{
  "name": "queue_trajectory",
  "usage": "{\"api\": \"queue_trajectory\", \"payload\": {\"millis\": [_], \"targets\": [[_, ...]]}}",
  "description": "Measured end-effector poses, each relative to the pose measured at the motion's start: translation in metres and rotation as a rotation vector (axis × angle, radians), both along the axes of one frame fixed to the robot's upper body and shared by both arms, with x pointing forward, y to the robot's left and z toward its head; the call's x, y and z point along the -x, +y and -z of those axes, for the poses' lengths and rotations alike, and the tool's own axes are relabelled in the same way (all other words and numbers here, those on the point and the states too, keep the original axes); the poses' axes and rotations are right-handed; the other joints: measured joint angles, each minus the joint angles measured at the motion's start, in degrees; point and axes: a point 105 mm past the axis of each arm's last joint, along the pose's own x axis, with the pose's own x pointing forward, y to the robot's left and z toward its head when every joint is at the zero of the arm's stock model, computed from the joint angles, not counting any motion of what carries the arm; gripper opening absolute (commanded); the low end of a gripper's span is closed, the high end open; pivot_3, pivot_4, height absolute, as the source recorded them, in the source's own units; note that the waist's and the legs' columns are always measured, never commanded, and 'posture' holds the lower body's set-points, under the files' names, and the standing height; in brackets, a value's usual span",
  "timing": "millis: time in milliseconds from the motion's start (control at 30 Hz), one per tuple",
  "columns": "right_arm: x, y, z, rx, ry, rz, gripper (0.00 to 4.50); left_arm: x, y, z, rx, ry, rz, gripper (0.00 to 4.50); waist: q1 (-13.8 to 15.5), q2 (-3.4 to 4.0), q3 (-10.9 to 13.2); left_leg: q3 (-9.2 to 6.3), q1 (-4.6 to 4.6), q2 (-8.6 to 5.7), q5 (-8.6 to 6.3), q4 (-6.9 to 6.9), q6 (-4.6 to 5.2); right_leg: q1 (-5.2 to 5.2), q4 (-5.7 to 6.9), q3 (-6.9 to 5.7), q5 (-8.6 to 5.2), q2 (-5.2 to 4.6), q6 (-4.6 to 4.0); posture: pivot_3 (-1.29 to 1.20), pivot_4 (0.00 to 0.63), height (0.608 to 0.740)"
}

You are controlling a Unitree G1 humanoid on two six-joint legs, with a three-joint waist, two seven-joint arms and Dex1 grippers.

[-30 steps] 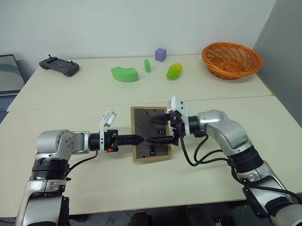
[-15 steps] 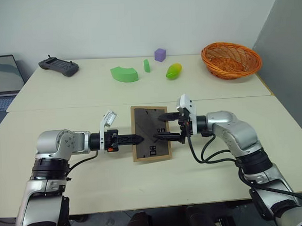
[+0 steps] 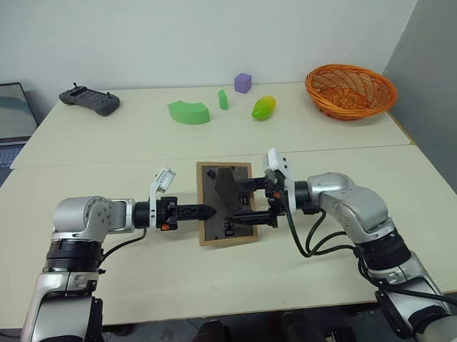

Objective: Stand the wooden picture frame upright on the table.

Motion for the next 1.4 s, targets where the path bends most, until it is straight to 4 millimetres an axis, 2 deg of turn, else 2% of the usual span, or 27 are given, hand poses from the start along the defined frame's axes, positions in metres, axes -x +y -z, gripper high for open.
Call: {"api": "queue_trajectory", "payload": {"millis": [133,333,400,467,533,600,667,767,867,1000,1100,1200,1400], "targets": [[-0.006,-0.012,-0.002,0.007,-0.007,0.039,4.44,0.001,0.000,0.001,0.002,0.003,-0.001,1.31,0.1,0.00,0.0,0.01,-0.01,-0.01,0.00,0.00,0.00,0.01,-0.02,0.00,0.00,-0.01,0.00,0.00,0.150,0.740],[-0.023,-0.060,0.005,0.090,-0.138,0.168,4.44,0.004,0.001,0.000,0.038,0.030,-0.006,1.31,0.1,-0.01,0.0,0.03,-0.02,-0.01,-0.02,0.00,0.03,0.01,-0.03,0.01,0.00,-0.01,0.00,0.00,0.150,0.740],[-0.026,-0.083,0.008,0.162,-0.352,0.163,4.44,0.006,-0.002,-0.005,0.081,0.052,-0.008,1.31,0.2,-0.01,0.0,0.05,-0.02,-0.01,-0.03,0.01,0.05,0.04,-0.06,-0.01,-0.01,-0.01,0.01,0.00,0.150,0.740],[-0.033,-0.107,0.014,0.293,-0.691,0.152,4.44,0.009,-0.003,-0.008,0.103,0.079,-0.008,1.31,0.1,-0.02,0.0,0.15,0.01,-0.01,-0.03,0.01,0.05,0.04,-0.06,0.05,-0.01,-0.01,0.03,0.00,0.150,0.740],[-0.038,-0.115,0.020,0.377,-0.980,0.140,4.44,0.013,-0.005,-0.009,0.111,0.099,-0.003,1.31,-0.1,-0.03,0.0,0.16,0.04,0.02,0.03,0.02,-0.06,0.04,0.00,0.06,-0.01,-0.01,0.03,0.00,0.150,0.740],[-0.037,-0.107,0.021,0.369,-1.236,0.095,4.44,0.016,-0.009,-0.010,0.126,0.116,0.008,1.31,-0.6,-0.03,0.0,0.20,0.09,0.06,0.11,0.00,-0.19,0.00,0.08,0.14,-0.01,0.06,0.02,0.00,0.150,0.740],[-0.036,-0.087,0.013,0.307,-1.461,0.046,4.44,0.020,-0.015,-0.011,0.135,0.132,0.030,1.31,-1.1,-0.02,0.0,0.19,0.11,0.09,0.17,0.01,-0.30,-0.06,0.18,0.25,-0.02,0.15,0.00,0.00,0.150,0.740],[-0.038,-0.064,0.005,0.252,-1.655,0.000,4.44,0.022,-0.018,-0.010,0.127,0.140,0.034,1.31,-1.1,-0.03,0.0,0.15,0.11,0.10,0.26,0.02,-0.46,-0.12,0.27,0.27,-0.09,0.18,-0.10,0.00,0.150,0.740],[-0.040,-0.057,0.011,0.224,-1.707,-0.001,4.44,0.021,-0.015,-0.011,0.124,0.137,0.015,1.31,-0.8,-0.03,0.0,0.15,0.10,0.09,0.28,0.02,-0.49,-0.11,0.25,0.26,-0.10,0.18,-0.13,0.00,0.150,0.740],[-0.032,-0.039,0.019,0.136,-1.808,-0.077,4.44,0.024,-0.018,-0.013,0.142,0.134,0.028,1.31,-0.4,-0.03,0.0,0.16,0.11,0.06,0.30,0.02,-0.52,-0.13,0.28,0.30,-0.10,0.17,-0.14,0.00,0.150,0.740],[-0.029,-0.034,0.021,0.100,-1.848,-0.085,4.44,0.024,-0.019,-0.013,0.149,0.138,0.027,1.31,-0.2,-0.03,0.0,0.15,0.11,0.05,0.33,0.01,-0.59,-0.13,0.31,0.29,-0.10,0.17,-0.14,0.00,0.150,0.740],[-0.030,-0.029,0.019,0.080,-1.876,-0.082,3.97,0.025,-0.020,-0.014,0.158,0.133,0.028,1.31,-0.2,-0.03,0.0,0.16,0.12,0.05,0.34,0.01,-0.59,-0.13,0.33,0.30,-0.10,0.17,-0.14,0.00,0.150,0.740],[-0.032,-0.027,0.021,0.066,-1.886,-0.084,2.67,0.027,-0.022,-0.017,0.172,0.122,0.046,1.31,-0.2,-0.03,0.0,0.16,0.12,0.05,0.34,0.00,-0.59,-0.12,0.33,0.30,-0.10,0.17,-0.15,0.00,0.150,0.740]]}}
